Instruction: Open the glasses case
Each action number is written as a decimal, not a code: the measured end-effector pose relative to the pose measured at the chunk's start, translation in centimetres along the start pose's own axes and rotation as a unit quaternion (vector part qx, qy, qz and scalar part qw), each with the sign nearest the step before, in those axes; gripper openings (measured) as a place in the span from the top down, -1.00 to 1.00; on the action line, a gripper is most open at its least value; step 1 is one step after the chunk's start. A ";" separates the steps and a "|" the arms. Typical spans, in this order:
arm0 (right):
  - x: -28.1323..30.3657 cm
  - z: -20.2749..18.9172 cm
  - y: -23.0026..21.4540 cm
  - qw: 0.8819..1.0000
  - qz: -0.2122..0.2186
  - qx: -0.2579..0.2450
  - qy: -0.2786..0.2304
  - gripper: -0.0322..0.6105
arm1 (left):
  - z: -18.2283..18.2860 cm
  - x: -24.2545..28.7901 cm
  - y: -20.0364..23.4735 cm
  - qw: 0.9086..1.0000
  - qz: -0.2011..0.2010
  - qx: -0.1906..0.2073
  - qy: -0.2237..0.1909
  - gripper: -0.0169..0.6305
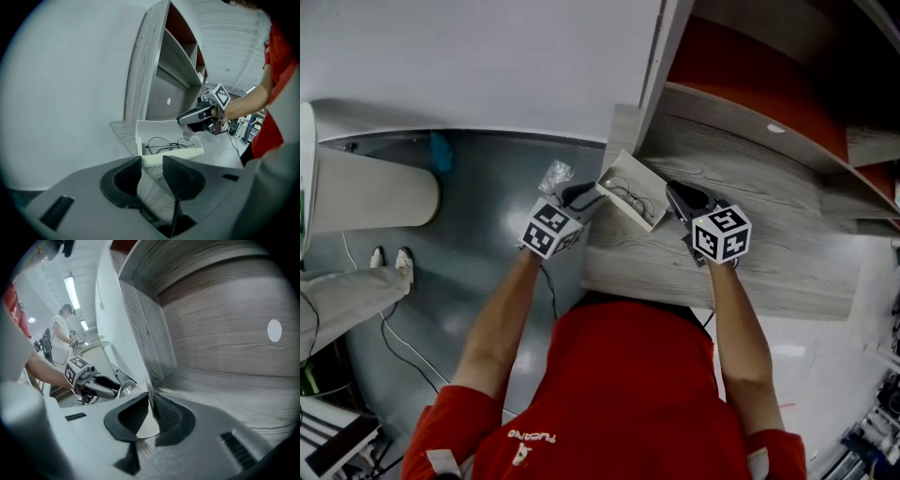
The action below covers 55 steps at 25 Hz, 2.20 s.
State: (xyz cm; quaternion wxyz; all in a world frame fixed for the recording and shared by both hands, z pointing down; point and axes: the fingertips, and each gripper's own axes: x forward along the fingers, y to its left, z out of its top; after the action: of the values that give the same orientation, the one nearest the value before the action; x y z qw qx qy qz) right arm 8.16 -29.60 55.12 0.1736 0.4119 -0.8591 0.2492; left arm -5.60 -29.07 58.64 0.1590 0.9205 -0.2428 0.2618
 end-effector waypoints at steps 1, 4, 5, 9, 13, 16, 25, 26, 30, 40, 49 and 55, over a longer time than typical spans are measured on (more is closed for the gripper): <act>0.1 0.0 -0.3 1.000 -0.005 -0.001 0.001 0.78 | 0.0 -0.1 -0.1 1.000 0.000 -0.001 0.000 0.53; 0.5 0.0 -1.3 1.000 -0.021 -0.012 0.011 0.78 | -0.1 -0.3 -0.4 1.000 0.003 -0.001 0.000 0.53; 0.6 -0.1 -1.5 0.999 -0.025 -0.017 0.016 0.78 | -0.1 -0.4 -0.4 1.000 0.005 -0.001 0.000 0.53; 1.1 -0.4 -1.9 0.998 -0.036 -0.034 0.027 0.76 | -0.1 -0.3 -0.2 1.000 0.019 -0.004 -0.003 0.53; 1.4 -0.5 -2.1 0.996 -0.051 -0.059 0.034 0.74 | -0.4 0.0 0.0 1.000 0.028 -0.005 0.005 0.53; 1.5 -0.3 -2.0 0.994 -0.063 -0.080 0.039 0.72 | -0.8 0.1 0.1 0.999 0.033 -0.003 0.010 0.53; 0.6 0.4 -0.4 0.990 -0.059 -0.123 0.042 0.66 | 0.0 -0.9 -0.2 0.999 0.038 0.008 -0.002 0.53; 0.5 0.5 -0.2 0.990 -0.058 -0.126 0.039 0.66 | 0.1 -1.1 -0.2 0.999 0.039 0.008 -0.004 0.53; -0.3 1.5 0.6 0.989 -0.052 -0.135 0.022 0.63 | 1.2 -1.7 -0.1 0.999 0.046 0.010 -0.025 0.53; -3.3 7.0 4.2 0.984 -0.038 -0.161 -0.068 0.68 | 8.3 -5.1 -1.6 0.989 0.075 0.046 -0.118 0.57; -8.4 12.7 8.2 0.970 -0.019 -0.149 -0.189 0.83 | 17.3 -10.3 -5.1 0.958 0.109 0.052 -0.260 0.80; -11.6 15.0 10.5 0.956 -0.013 -0.153 -0.248 0.88 | 21.2 -13.7 -7.1 0.940 0.126 0.043 -0.315 0.86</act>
State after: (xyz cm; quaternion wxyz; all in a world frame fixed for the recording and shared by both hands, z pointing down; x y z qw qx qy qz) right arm 5.36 -25.38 34.04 0.0189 0.4408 -0.8974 0.0027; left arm -3.46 -27.07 32.51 0.0003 0.9235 -0.3834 -0.0139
